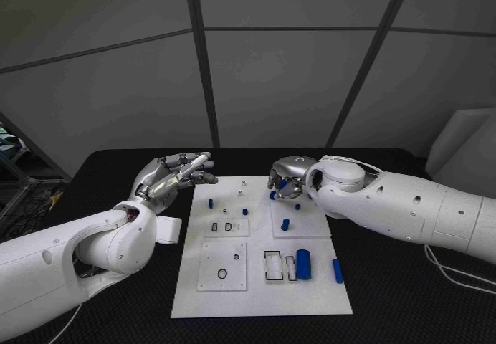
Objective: Assemble the parts on the task board
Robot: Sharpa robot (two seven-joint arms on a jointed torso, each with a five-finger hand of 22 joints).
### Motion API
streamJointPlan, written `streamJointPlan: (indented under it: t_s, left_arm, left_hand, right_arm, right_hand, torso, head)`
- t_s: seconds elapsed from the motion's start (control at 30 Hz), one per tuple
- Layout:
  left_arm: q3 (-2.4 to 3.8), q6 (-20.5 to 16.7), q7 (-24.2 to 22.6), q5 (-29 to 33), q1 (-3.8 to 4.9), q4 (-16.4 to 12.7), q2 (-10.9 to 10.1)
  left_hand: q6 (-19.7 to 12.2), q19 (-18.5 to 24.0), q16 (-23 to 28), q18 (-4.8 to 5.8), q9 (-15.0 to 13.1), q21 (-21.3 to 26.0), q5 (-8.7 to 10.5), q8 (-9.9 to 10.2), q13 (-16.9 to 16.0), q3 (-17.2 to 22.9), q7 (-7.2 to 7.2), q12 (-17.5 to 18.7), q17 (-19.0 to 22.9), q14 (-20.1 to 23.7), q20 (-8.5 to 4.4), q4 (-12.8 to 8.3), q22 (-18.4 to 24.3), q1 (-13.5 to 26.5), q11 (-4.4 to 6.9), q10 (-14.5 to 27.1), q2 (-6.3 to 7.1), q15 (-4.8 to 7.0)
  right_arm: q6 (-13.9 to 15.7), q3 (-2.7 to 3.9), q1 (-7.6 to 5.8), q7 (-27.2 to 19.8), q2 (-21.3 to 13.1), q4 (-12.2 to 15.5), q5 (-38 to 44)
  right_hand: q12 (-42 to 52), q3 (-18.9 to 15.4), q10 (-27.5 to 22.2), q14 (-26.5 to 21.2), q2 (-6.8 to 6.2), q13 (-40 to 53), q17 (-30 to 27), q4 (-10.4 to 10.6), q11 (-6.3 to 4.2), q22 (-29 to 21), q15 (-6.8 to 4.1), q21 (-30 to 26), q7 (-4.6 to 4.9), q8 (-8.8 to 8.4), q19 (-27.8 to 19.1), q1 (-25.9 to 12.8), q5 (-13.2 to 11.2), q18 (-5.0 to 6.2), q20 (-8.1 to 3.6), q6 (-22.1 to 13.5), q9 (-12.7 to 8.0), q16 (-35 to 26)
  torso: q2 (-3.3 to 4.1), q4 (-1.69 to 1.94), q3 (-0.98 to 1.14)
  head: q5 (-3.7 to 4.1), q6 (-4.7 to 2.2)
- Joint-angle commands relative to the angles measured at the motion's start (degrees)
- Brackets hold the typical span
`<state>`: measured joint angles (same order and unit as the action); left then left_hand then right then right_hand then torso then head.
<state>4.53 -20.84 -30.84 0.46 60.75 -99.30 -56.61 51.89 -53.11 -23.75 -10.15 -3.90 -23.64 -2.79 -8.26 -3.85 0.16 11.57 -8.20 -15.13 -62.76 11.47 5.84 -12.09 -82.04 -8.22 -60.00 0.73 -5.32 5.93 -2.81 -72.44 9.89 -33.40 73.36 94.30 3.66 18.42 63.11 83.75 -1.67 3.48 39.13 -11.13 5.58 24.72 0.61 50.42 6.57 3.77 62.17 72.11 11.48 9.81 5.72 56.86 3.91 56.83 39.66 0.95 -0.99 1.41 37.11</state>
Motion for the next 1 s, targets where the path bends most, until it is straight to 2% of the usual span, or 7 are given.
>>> streamJointPlan:
  t_s: [0.03,0.27,0.4,0.67,1.0]
  left_arm:
    - [0.08,1.0,-0.1,-0.2,0.12,-0.2,0.1]
    - [0.11,1.1,-0.1,-0.2,0.13,-0.4,0.1]
    - [0.13,1.2,-0.1,-0.2,0.15,-0.5,0.1]
    - [0.17,1.2,-0.1,-0.2,0.16,-0.3,0.2]
    - [0.22,1.3,-0.1,-0.2,0.17,-0.1,0.3]
  left_hand:
    - [0.1,0.4,0.3,0.08,0.1,0.4,0.14,0.4,0.1,-0.4,0.30,0.2,0.1,0.3,0.01,0.1,0.1,0.7,-0.47,0.1,0.03,-0.08]
    - [0.1,0.4,0.4,0.08,0.1,0.4,0.14,0.4,0.1,-0.4,0.33,0.3,0.1,0.3,0.03,0.1,0.1,0.7,-0.50,0.2,-0.03,-0.10]
    - [0.1,0.4,0.4,0.08,0.1,0.4,0.14,0.4,0.1,-0.4,0.33,0.3,0.1,0.3,0.03,0.1,0.1,0.7,-0.50,0.2,-0.03,-0.10]
    - [0.1,0.4,0.4,0.08,0.1,0.5,0.14,0.5,0.1,-0.5,0.35,0.4,0.1,0.4,0.05,0.1,0.1,0.8,-0.52,0.2,-0.06,-0.12]
    - [0.1,0.4,0.5,0.08,0.1,0.5,0.14,0.5,0.1,-0.5,0.37,0.4,0.1,0.4,0.07,0.1,0.1,0.8,-0.54,0.2,-0.11,-0.14]
  right_arm:
    - [-0.2,0.01,-0.11,0.0,0.4,-0.5,-0.2]
    - [-1.1,-0.01,-0.10,0.0,1.5,-1.9,-0.2]
    - [-1.7,-0.06,-0.07,0.0,2.0,-2.6,-0.2]
    - [-3.0,-0.75,-0.05,-0.2,2.4,-3.2,-0.3]
    - [-4.2,-0.97,0.09,-0.2,2.8,-3.8,-0.3]
  right_hand:
    - [0.1,0.8,0.5,1.8,0.52,0.0,0.6,0.1,-0.08,0.1,0.14,0.5,0.14,0.10,0.4,-0.1,-0.3,0.80,0.04,0.6,0.1,0.7]
    - [0.0,1.6,0.7,1.6,0.23,0.0,1.4,0.3,-0.06,0.2,0.16,0.8,0.28,0.02,0.3,-0.3,-0.5,0.80,0.03,0.8,0.0,1.7]
    - [0.0,1.9,0.6,1.5,0.01,0.0,1.5,0.3,-0.04,0.3,0.18,0.8,0.30,-0.05,0.3,-0.3,-0.5,0.79,0.04,0.8,0.0,1.9]
    - [-0.1,2.2,0.6,1.5,-0.06,0.0,1.8,0.4,-0.03,0.3,0.18,0.9,0.38,-0.04,0.3,-0.3,-0.6,0.80,0.04,0.9,0.0,2.3]
    - [0.0,3.4,0.9,1.3,-0.15,0.0,2.3,0.4,-0.05,0.5,0.14,1.3,0.71,0.03,0.2,-0.1,-0.7,0.80,0.02,1.2,0.0,3.1]
  torso:
    - [0.13,0.08,-0.02]
    - [0.12,0.13,-0.01]
    - [0.13,0.03,-0.03]
    - [0.35,-0.01,0.01]
    - [0.29,0.02,0.00]
  head:
    - [0.03,0.10]
    - [-0.05,0.49]
    - [-0.17,0.77]
    - [-0.26,0.95]
    - [-0.26,1.43]
